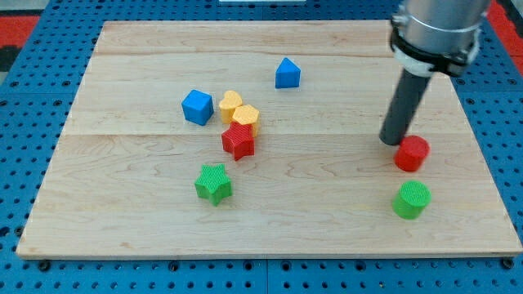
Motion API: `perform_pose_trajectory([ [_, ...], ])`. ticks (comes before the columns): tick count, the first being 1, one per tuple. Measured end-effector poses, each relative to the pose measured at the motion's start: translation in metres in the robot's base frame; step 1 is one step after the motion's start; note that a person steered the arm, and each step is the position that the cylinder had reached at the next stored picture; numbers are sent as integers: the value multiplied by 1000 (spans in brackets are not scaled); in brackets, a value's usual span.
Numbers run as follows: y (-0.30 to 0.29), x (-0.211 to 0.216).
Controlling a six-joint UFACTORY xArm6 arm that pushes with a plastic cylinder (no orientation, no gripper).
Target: Move the red circle into the green circle
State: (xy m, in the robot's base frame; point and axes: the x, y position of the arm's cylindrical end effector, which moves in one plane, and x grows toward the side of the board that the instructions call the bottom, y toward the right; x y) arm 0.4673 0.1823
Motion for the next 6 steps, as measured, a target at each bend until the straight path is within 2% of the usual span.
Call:
perform_pose_trajectory([
  [1,1,-11],
  [2,33,-16],
  [4,19,24],
  [5,11,-13],
  [6,-30,-75],
])
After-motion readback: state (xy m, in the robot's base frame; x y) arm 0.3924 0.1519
